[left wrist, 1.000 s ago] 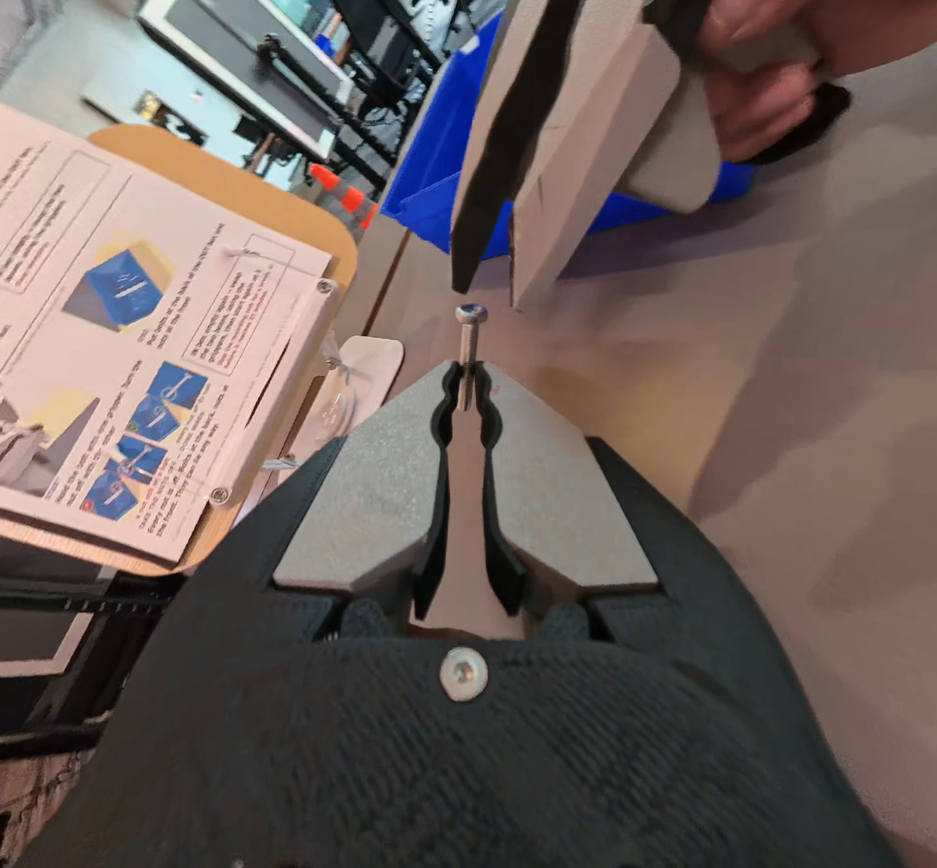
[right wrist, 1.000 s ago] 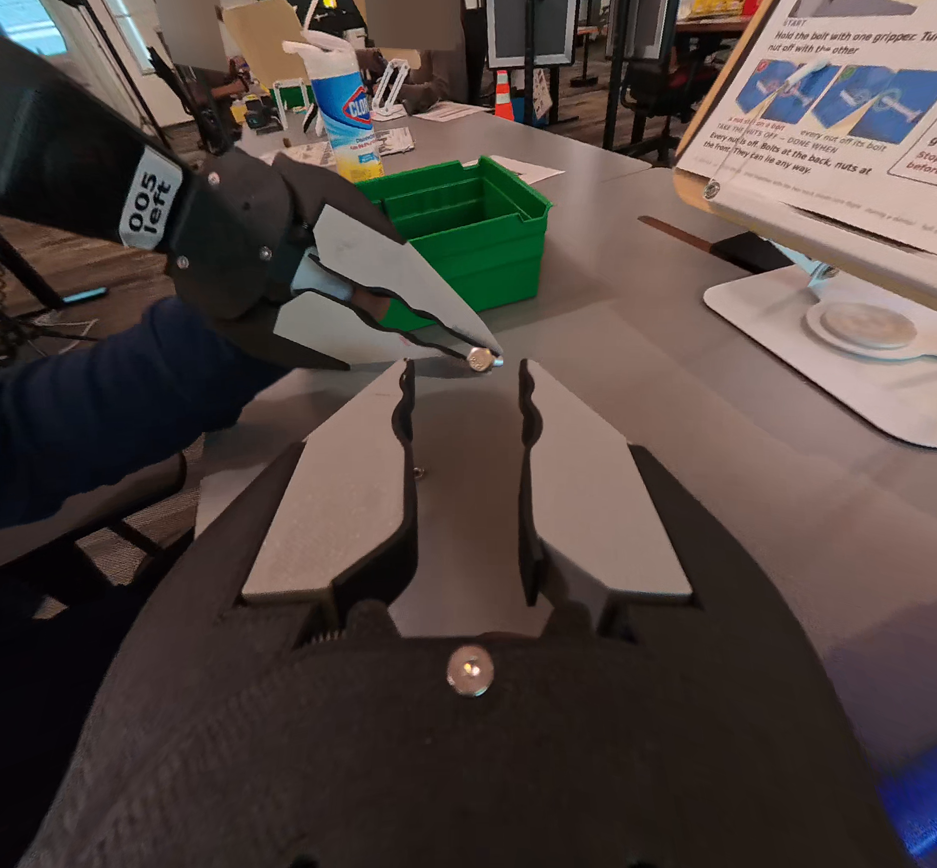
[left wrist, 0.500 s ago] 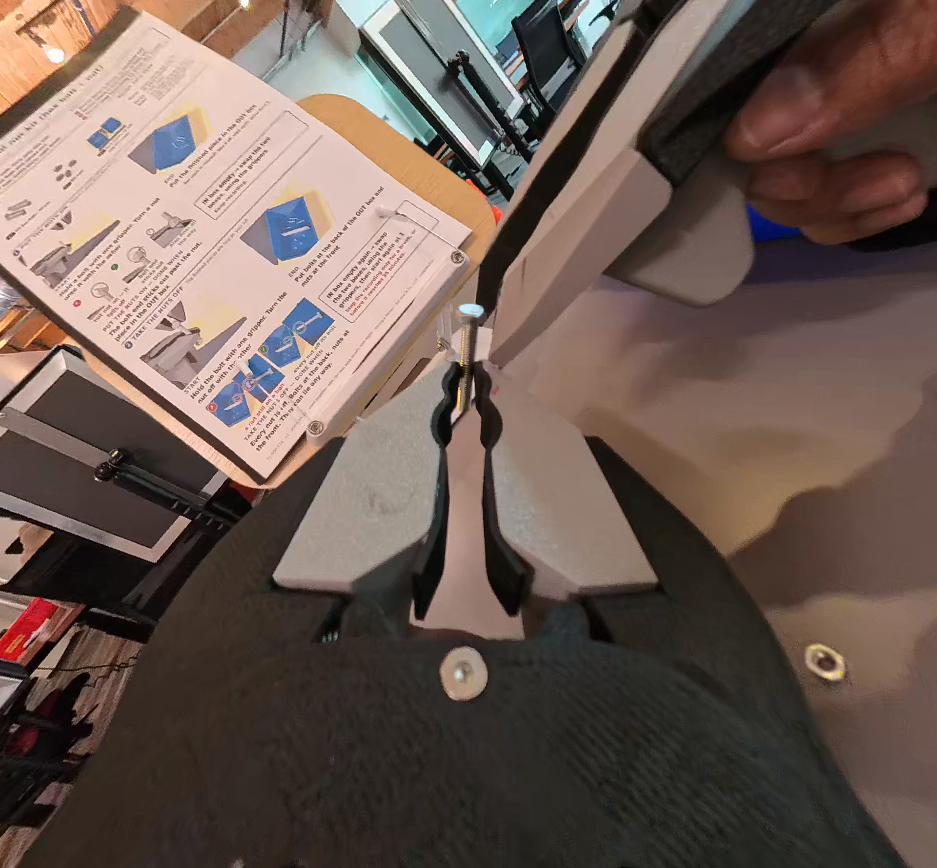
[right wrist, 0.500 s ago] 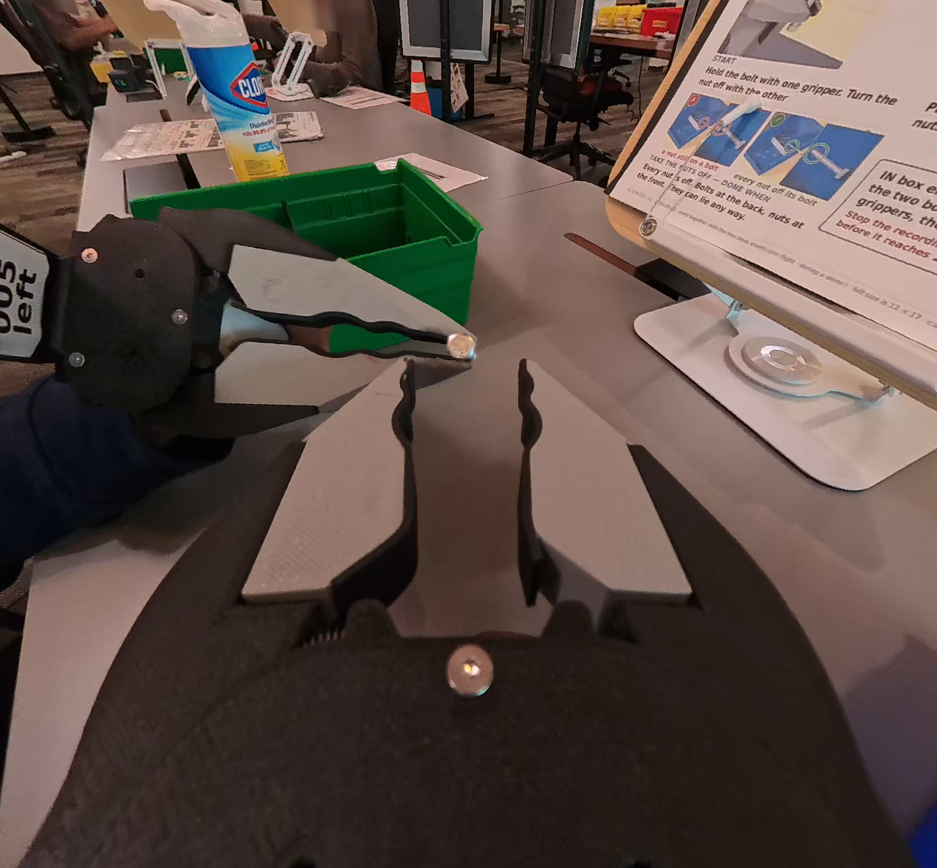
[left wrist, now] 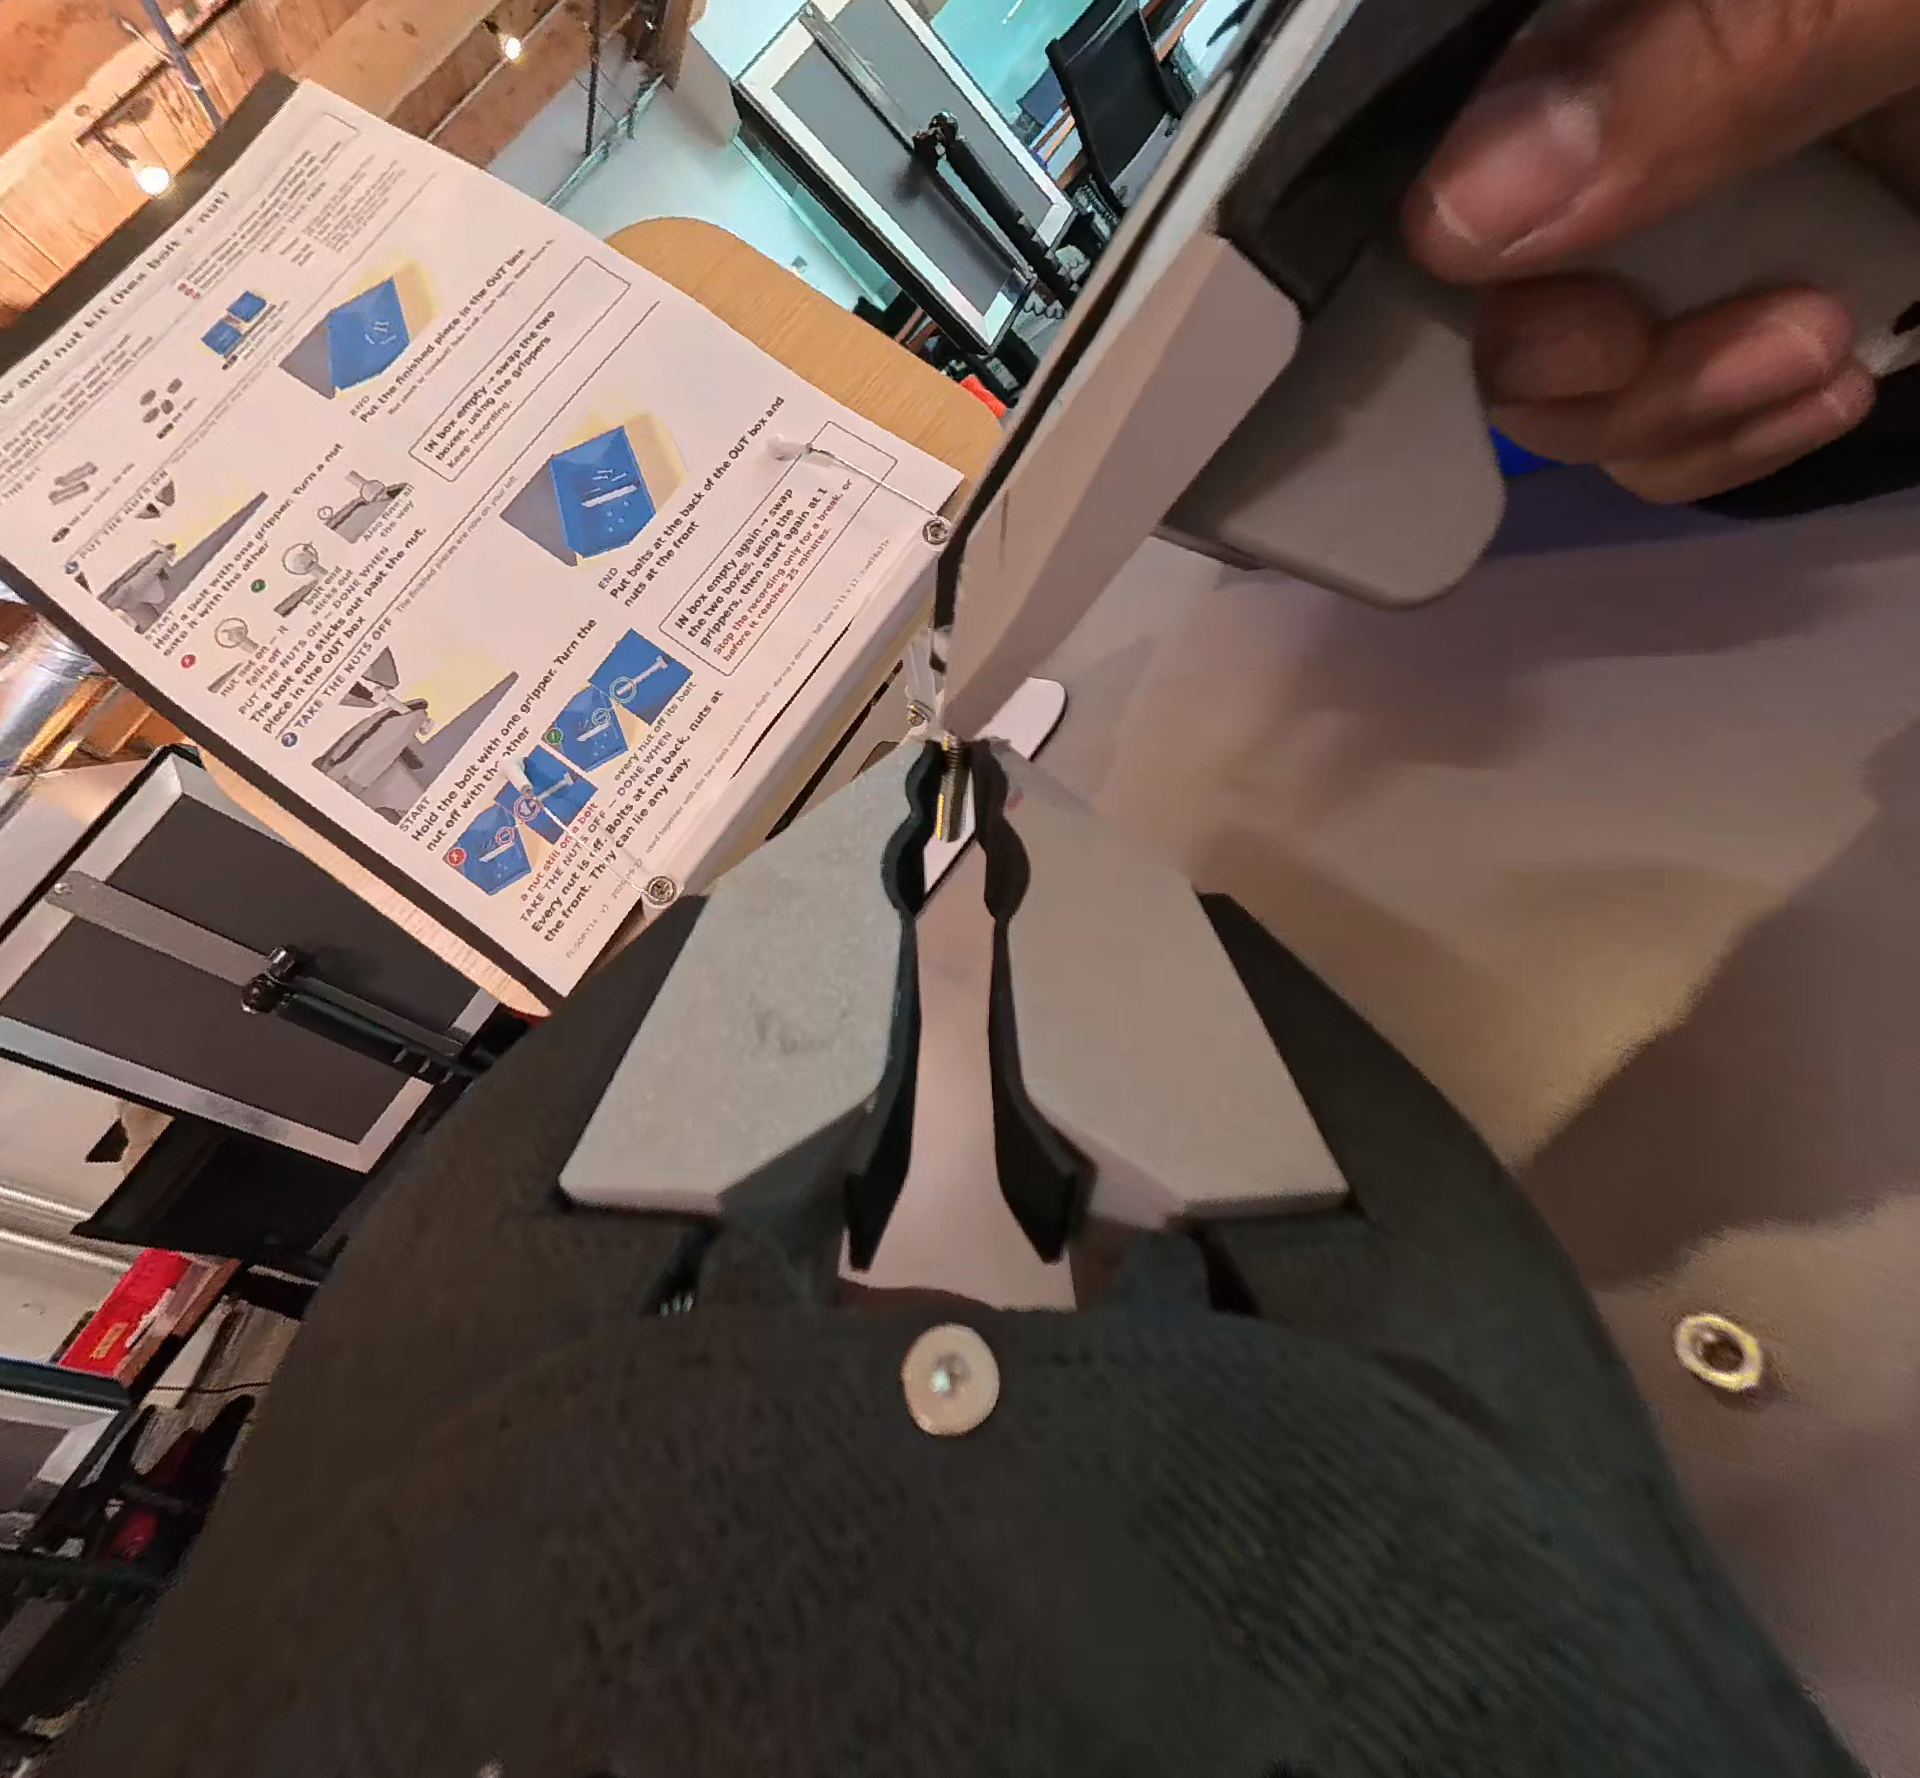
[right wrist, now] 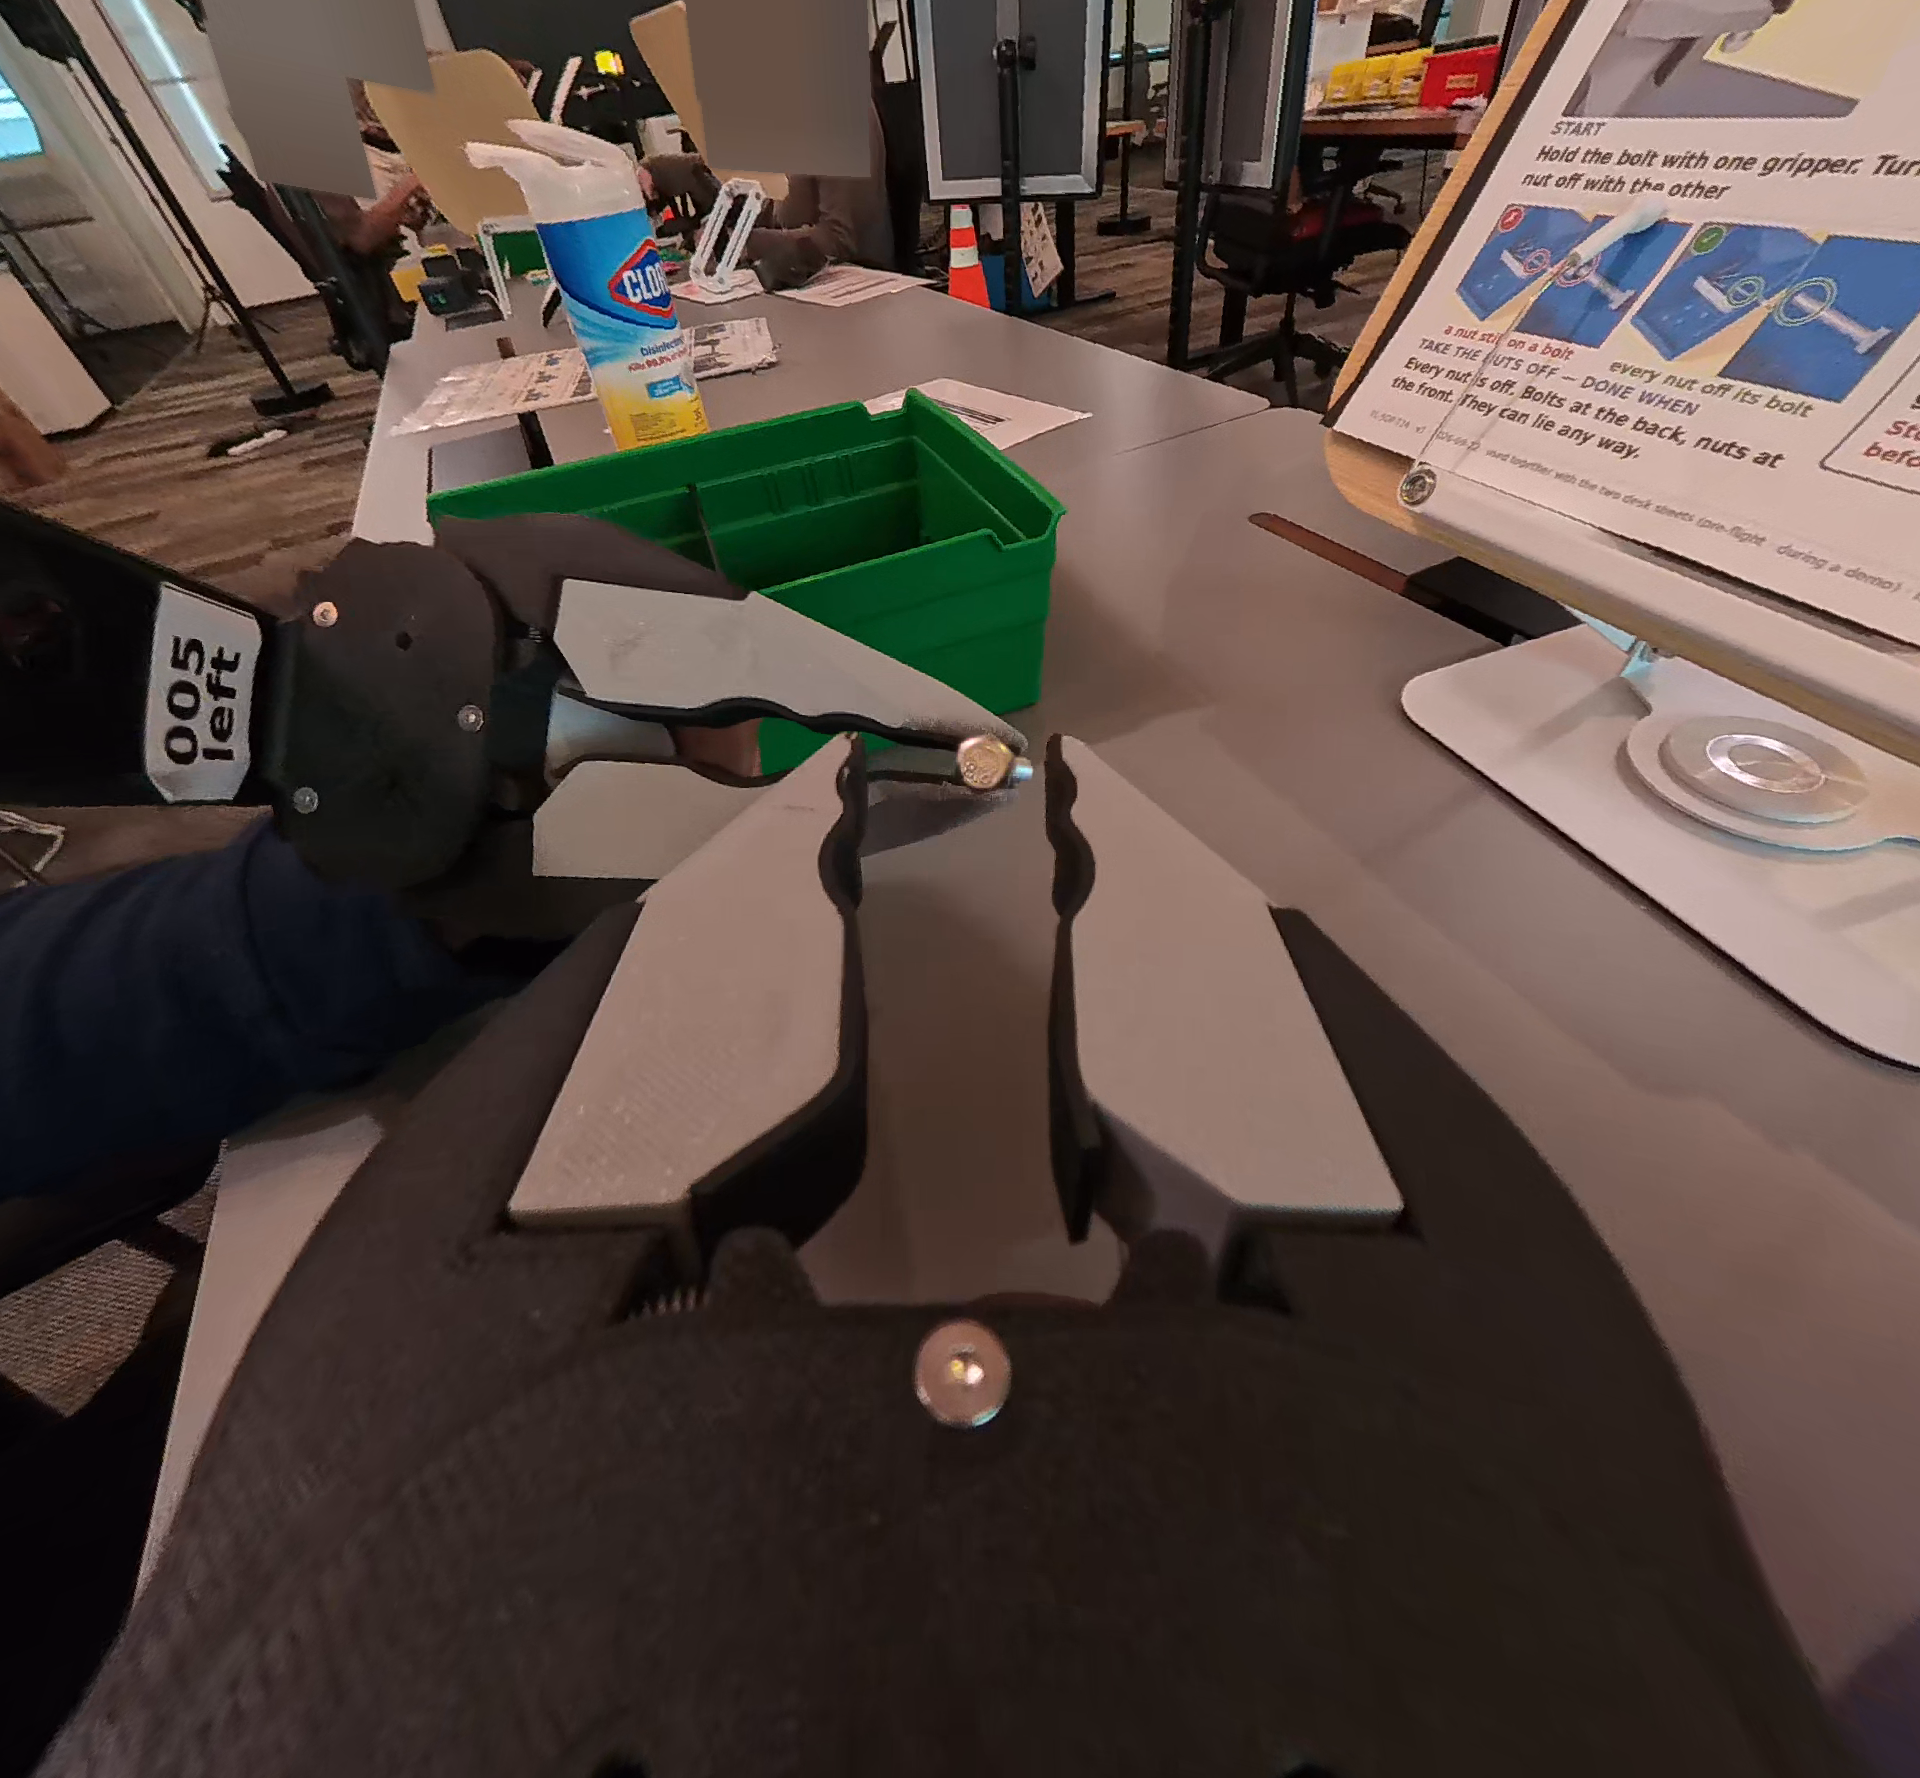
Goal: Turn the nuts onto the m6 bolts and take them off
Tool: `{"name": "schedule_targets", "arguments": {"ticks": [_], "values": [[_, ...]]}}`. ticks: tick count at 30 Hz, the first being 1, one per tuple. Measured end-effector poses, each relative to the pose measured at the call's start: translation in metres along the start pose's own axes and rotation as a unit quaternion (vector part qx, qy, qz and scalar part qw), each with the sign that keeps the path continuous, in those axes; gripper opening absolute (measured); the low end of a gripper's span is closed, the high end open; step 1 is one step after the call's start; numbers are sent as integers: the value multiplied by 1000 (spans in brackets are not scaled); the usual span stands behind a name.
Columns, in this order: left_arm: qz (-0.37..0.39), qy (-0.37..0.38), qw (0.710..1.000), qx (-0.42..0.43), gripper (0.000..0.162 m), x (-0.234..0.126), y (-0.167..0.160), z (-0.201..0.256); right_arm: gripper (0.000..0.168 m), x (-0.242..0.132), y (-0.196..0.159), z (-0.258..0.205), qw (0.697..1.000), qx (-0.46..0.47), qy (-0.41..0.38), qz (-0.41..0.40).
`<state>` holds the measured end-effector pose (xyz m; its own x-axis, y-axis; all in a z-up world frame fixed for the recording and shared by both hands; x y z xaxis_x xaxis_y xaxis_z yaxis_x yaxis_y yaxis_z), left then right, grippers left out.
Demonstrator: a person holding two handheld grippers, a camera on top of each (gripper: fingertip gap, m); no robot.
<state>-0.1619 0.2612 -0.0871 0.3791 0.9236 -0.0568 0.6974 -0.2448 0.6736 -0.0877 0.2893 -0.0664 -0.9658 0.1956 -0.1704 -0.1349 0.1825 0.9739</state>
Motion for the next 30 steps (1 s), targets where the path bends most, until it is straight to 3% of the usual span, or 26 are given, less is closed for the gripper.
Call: {"name": "schedule_targets", "arguments": {"ticks": [9,15,23,30], "values": [[13,4,1000,5,3,-1,4,3,11,-4,-3,-3,1000,-8,-5,-7],[21,-8,999,-40,3,-1,4,3,9,-6,-2,-1,1000,13,0,1],[38,-13,999,-36,3,-3,7,4,7,-12,0,5,996,81,41,4],[44,-82,987,-129,4,0,-1,5,7,-13,-1,3,993,99,64,-4]]}}
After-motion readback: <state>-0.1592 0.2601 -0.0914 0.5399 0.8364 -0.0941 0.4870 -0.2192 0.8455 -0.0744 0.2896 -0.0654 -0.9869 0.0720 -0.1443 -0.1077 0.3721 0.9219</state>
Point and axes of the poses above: each gripper's, where its closed fingertips meet, x out along the fingers, y out of its top, z = x × y across the jaws, the point moved 6 cm from there along -x, back along the fingers, and after that the axes turned 3 degrees about x, right-handed, at the moved point
